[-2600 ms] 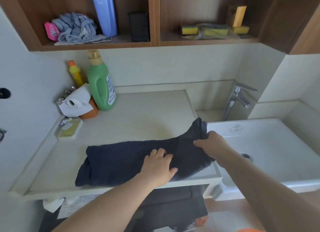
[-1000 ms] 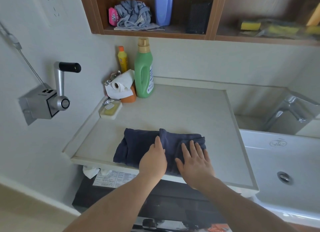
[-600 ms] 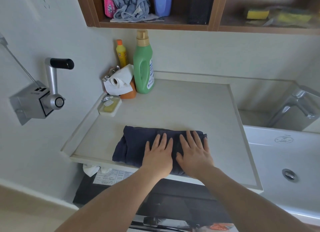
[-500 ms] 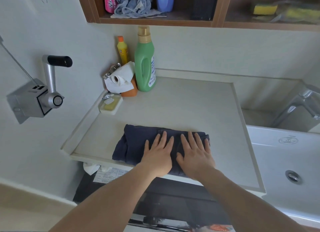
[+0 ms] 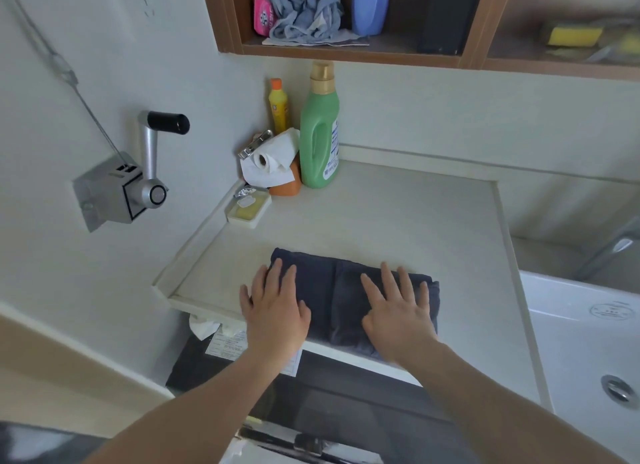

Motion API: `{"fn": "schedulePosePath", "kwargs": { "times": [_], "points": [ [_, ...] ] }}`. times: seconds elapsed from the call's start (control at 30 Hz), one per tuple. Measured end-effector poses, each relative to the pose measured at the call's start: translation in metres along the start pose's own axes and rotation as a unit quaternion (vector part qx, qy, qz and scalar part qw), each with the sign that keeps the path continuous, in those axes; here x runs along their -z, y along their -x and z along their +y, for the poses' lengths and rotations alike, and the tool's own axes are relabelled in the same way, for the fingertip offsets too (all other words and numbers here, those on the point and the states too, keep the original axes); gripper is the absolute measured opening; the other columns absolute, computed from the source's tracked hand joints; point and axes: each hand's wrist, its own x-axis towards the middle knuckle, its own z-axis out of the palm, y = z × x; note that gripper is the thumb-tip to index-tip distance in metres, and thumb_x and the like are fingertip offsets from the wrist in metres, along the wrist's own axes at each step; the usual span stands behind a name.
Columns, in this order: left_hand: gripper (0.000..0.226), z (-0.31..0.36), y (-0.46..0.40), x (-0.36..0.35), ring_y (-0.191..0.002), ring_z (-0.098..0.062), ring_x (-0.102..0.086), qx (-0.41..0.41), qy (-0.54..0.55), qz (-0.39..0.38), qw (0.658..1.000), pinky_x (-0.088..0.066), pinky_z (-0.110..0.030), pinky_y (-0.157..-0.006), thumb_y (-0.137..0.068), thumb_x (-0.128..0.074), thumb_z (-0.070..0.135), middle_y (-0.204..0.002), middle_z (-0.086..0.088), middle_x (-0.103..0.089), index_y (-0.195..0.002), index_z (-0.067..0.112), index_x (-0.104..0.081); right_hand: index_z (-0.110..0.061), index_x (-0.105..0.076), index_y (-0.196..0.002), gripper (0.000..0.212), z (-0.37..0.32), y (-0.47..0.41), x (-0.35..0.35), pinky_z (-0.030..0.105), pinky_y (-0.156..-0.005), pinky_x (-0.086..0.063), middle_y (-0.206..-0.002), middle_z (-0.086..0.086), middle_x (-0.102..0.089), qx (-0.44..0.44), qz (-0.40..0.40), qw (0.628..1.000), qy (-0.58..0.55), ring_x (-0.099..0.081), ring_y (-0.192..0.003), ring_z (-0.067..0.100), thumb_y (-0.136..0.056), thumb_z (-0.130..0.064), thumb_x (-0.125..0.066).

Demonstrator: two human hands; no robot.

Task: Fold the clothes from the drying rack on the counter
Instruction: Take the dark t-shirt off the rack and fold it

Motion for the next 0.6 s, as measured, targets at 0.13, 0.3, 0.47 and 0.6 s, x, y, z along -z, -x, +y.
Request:
{"fn": "schedulePosePath", "kwargs": {
  "times": [0.13,0.3,0.47,0.6],
  "points": [
    [0.091,-0.033,-0.009,0.017,-0.128,-0.036,-0.048,0.189,0.052,-0.136,0.971,-0.048,-0.046,-0.098,-0.084,-0.061,0.069,-0.142,-0.014,-0.046,-0.147,0.012,-0.03,-0.045,-0.006,-0.158,0.059,-0.031,-0.003,0.006,0.069,-0.119,0.0,-0.17,-0.003,0.014,0.06,-0.02,0.998,-0.009,0.012,-0.155,0.032,-0.103,-0.053,-0.026],
    [0.072,-0.037,-0.022,0.025,-0.083,-0.02,-0.065,0.265,0.217,-0.198,0.918,-0.049,-0.03,-0.062,-0.076,-0.076,0.057,-0.096,-0.001,-0.064,-0.119,0.008,-0.047,-0.052,0.001,-0.155,0.058,-0.048,-0.007,0.002,0.073,-0.115,-0.003,-0.17,0.001,0.014,0.03,-0.086,0.996,0.019,0.008,-0.155,0.037,-0.102,-0.061,-0.018],
    [0.036,-0.037,-0.023,0.027,-0.067,-0.017,-0.064,0.236,0.234,-0.213,0.919,-0.045,-0.028,-0.057,-0.081,-0.074,0.045,-0.075,0.0,-0.067,-0.09,0.012,-0.064,-0.047,-0.007,-0.158,0.063,-0.062,-0.011,0.008,0.075,-0.113,-0.002,-0.17,0.002,0.012,-0.046,-0.109,0.993,0.008,0.009,-0.155,0.038,-0.098,-0.055,-0.021],
    [0.032,-0.041,-0.021,0.029,-0.067,-0.018,-0.066,0.217,0.235,-0.214,0.923,-0.044,-0.028,-0.057,-0.081,-0.07,0.046,-0.074,0.0,-0.07,-0.085,0.015,-0.067,-0.043,-0.006,-0.158,0.064,-0.068,-0.008,0.007,0.075,-0.112,-0.003,-0.17,0.005,0.012,-0.073,-0.092,0.993,0.006,0.01,-0.154,0.036,-0.097,-0.054,-0.022]
  ]
}}
